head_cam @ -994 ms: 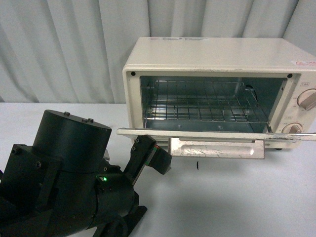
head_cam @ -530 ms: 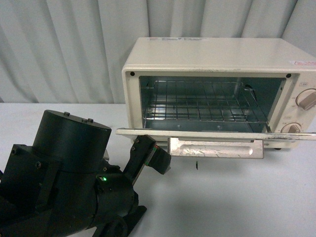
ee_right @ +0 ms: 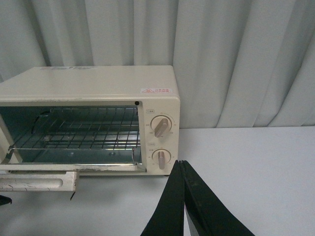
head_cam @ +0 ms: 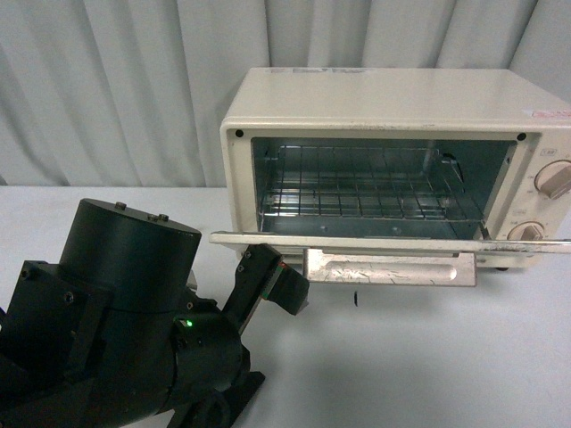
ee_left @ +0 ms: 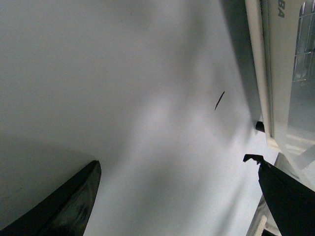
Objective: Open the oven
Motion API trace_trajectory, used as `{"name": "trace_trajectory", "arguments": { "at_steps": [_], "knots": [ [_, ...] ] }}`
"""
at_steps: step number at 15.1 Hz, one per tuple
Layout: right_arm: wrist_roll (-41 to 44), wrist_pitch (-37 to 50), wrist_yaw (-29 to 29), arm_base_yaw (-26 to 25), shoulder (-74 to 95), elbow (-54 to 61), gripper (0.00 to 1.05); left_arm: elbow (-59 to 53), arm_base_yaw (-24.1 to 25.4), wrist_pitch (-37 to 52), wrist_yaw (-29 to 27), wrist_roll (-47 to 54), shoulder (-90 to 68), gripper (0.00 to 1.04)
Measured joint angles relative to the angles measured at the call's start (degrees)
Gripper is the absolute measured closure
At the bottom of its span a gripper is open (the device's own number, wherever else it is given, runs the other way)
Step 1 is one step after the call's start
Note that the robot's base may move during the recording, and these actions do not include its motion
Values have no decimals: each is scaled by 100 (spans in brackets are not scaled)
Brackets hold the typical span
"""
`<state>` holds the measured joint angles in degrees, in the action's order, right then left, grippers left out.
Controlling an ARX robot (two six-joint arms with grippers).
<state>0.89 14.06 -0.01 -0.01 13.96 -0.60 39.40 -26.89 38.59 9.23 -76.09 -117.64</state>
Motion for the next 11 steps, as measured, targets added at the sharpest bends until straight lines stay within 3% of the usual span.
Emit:
{"name": "trace_trajectory", "arguments": {
  "at_steps": [4, 6, 10, 11],
  "knots": [
    [0, -396, 0, 0, -389, 0, 103, 0, 0, 0, 0, 0, 0, 7],
    [-2, -1458, 2, 0, -1224, -2, 103, 0, 0, 2, 13, 0, 0, 7],
    [-2, -1434, 2, 0, -1381, -2, 103, 0, 0, -2, 0, 0, 0, 7],
    [-2, -1429, 2, 0, -1381, -2, 95, 0, 0, -2, 0, 0, 0, 7]
  ]
}}
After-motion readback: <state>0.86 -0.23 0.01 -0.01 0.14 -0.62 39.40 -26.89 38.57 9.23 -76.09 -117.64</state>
